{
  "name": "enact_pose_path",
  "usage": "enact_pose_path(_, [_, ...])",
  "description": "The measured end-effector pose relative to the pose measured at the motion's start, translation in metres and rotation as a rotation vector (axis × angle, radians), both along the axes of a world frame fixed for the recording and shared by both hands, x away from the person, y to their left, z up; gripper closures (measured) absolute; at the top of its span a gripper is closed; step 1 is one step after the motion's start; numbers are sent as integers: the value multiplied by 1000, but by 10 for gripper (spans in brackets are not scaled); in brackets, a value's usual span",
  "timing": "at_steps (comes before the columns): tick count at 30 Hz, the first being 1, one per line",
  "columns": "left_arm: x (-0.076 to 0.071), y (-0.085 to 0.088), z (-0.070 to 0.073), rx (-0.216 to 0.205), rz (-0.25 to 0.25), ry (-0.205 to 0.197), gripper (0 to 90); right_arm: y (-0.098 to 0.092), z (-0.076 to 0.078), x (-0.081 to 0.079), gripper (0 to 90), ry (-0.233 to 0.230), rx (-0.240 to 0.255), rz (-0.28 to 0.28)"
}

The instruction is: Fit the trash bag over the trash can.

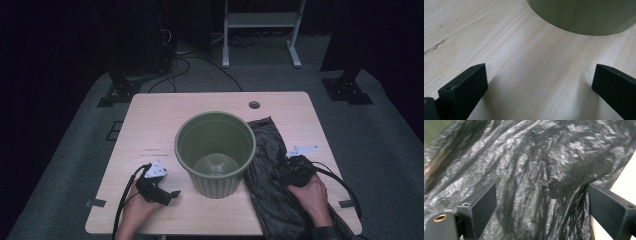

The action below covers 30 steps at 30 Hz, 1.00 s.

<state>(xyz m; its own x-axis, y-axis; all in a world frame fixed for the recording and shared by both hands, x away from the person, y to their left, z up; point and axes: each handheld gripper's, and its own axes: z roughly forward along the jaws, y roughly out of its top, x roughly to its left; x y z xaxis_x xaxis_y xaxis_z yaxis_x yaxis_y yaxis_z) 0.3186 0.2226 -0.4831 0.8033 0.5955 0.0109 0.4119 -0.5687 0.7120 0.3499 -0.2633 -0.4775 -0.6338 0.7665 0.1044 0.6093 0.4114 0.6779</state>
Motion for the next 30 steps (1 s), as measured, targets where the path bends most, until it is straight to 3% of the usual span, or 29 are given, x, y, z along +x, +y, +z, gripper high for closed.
enact_pose_path(9, [0, 0, 0, 0, 2, 0, 0, 25, 0, 2, 81, -3, -17, 52])
enact_pose_path(18, [0, 0, 0, 0, 2, 0, 0, 38, 1, 4, 80, 4, 5, 86])
enact_pose_path(21, [0, 0, 0, -1, 2, 0, 0, 42, 1, 4, 80, 6, 37, 93])
enact_pose_path(30, [0, 0, 0, 0, 2, 0, 0, 59, 4, 2, 80, 5, 34, 130])
